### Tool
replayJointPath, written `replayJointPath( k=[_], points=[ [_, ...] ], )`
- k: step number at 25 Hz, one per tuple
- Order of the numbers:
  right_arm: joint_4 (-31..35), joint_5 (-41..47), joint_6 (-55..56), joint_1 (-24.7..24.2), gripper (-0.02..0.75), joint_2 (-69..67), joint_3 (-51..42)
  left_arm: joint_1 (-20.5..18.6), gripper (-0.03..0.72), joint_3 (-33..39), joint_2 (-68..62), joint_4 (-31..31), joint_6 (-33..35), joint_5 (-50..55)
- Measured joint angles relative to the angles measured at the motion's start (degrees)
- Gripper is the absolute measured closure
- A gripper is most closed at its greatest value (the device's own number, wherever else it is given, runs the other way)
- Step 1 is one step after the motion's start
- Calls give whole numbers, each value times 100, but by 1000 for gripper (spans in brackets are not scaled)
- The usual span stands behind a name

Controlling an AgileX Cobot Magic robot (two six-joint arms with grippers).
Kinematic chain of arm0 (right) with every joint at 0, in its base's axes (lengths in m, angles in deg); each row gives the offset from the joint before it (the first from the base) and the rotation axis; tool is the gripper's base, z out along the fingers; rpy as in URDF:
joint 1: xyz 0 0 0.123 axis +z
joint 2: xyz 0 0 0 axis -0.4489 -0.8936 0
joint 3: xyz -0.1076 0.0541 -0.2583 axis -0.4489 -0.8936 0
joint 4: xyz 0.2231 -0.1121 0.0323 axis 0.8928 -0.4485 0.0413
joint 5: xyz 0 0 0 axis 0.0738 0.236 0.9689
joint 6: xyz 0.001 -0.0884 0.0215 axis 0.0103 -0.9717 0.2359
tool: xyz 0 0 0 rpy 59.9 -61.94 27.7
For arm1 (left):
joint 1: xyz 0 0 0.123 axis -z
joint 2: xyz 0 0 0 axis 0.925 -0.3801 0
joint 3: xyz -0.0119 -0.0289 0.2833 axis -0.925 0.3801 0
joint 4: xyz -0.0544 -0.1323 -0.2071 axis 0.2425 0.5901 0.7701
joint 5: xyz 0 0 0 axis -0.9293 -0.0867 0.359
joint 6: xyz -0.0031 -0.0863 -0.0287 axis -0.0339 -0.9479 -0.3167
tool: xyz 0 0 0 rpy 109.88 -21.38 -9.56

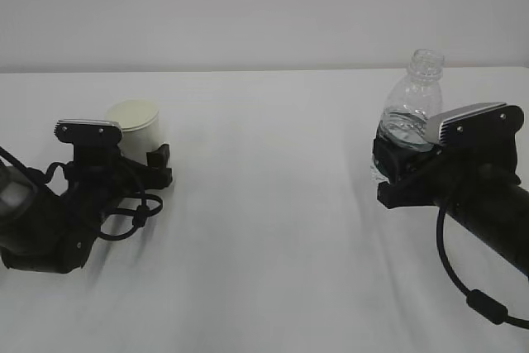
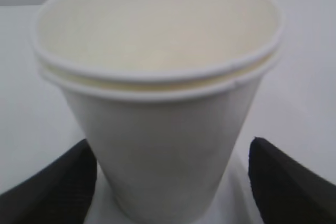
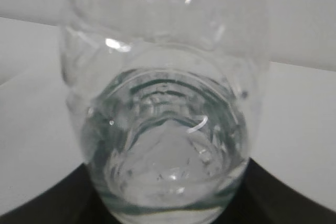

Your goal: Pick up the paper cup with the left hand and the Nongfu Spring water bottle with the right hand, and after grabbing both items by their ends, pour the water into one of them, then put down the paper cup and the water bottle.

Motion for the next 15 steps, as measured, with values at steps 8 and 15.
replayJointPath(
  k=[8, 15],
  points=[
    [0, 0, 0, 0, 345, 0, 0, -112, 45, -238, -12, -73, 0, 0],
    [0, 0, 0, 0, 345, 0, 0, -112, 97, -284, -12, -73, 0, 0]
  ],
)
